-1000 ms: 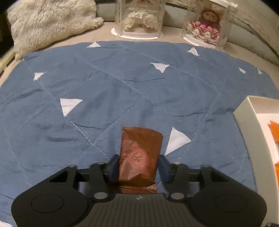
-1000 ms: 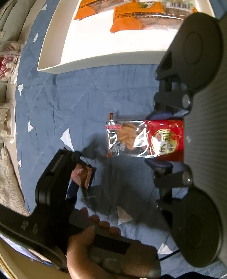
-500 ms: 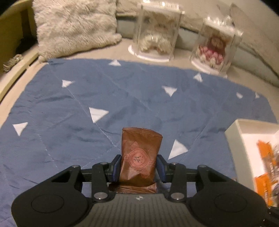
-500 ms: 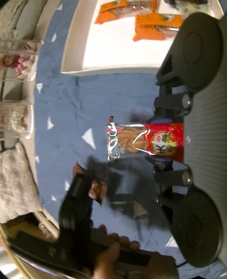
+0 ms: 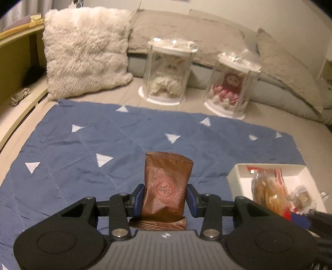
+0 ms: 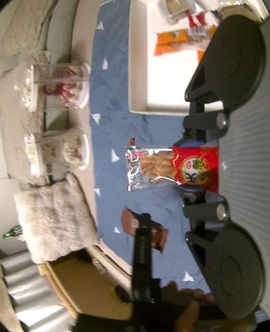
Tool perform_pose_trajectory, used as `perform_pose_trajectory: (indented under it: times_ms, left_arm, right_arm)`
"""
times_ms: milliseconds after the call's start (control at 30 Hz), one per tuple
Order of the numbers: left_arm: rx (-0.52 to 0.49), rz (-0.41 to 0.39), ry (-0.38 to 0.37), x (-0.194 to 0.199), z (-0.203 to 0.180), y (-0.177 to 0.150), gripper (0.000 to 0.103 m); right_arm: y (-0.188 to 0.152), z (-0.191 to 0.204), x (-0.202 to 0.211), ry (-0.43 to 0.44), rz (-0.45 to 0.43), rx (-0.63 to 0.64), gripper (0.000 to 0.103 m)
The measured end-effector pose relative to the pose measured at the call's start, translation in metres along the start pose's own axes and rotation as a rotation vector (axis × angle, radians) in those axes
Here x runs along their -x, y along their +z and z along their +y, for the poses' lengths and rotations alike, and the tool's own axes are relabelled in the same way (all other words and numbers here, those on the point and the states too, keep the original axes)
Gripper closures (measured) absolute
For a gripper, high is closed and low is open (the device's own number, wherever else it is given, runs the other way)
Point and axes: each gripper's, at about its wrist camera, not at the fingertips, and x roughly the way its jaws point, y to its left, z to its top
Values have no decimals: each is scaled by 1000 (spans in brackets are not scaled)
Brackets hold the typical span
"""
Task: Organize snacks
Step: 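Carry the brown chocolate bar and red candy pack over the white tray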
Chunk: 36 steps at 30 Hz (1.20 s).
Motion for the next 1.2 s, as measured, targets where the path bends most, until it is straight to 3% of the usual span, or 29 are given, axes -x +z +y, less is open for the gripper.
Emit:
perform_pose_trajectory:
  times_ms: [500, 800, 1033, 1200]
  left_arm:
    - [-8, -70, -119, 19, -69, 5, 59]
    - [-45, -39, -181, -5, -110, 5, 59]
    - [-25, -4, -207, -32, -115, 6, 59]
    - [52, 24, -227, -49, -101, 9, 59]
  right_arm:
    - [22, -74, 36, -76, -123, -102, 63]
    - [27, -107, 28, -132, -115, -116, 63]
    - [27, -122, 10, -151, -94, -116, 63]
    - [29, -141, -16, -132, -50, -145, 63]
